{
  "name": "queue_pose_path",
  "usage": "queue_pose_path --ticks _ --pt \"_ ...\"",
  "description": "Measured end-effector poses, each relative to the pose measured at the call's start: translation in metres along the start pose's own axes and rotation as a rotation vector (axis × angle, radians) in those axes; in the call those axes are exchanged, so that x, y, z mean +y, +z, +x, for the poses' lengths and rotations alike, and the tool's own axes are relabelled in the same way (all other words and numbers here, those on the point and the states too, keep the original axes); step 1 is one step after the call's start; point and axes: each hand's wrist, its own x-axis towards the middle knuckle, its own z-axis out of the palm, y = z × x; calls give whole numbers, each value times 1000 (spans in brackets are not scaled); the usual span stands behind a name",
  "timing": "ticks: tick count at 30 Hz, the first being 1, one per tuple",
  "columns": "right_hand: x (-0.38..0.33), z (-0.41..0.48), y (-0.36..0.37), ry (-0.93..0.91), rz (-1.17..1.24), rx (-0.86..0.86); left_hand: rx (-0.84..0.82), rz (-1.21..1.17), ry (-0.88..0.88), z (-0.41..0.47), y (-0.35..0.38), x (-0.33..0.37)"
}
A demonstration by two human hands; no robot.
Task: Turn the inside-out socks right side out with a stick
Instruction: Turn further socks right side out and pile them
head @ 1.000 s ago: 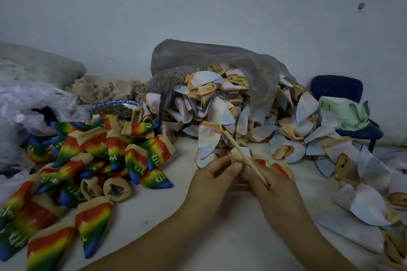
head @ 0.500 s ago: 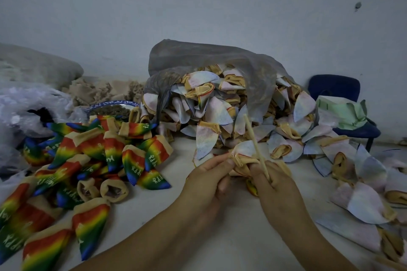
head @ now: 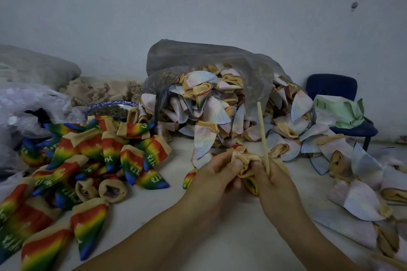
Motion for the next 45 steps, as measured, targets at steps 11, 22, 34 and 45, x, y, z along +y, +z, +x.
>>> queue_pose_path --ticks 11,22,34,45 --pt "-2 -3 5 -74 15 22 99 -185 -121 -3 6 3" --pt "0 0 1 86 284 -77 -28 -305 -120 -1 5 6" --pt "-6 0 -5 -118 34 -94 84 308 97 0 -13 6" --pt "3 1 1 -245 -385 -23 195 66 3 2 -5 -1"
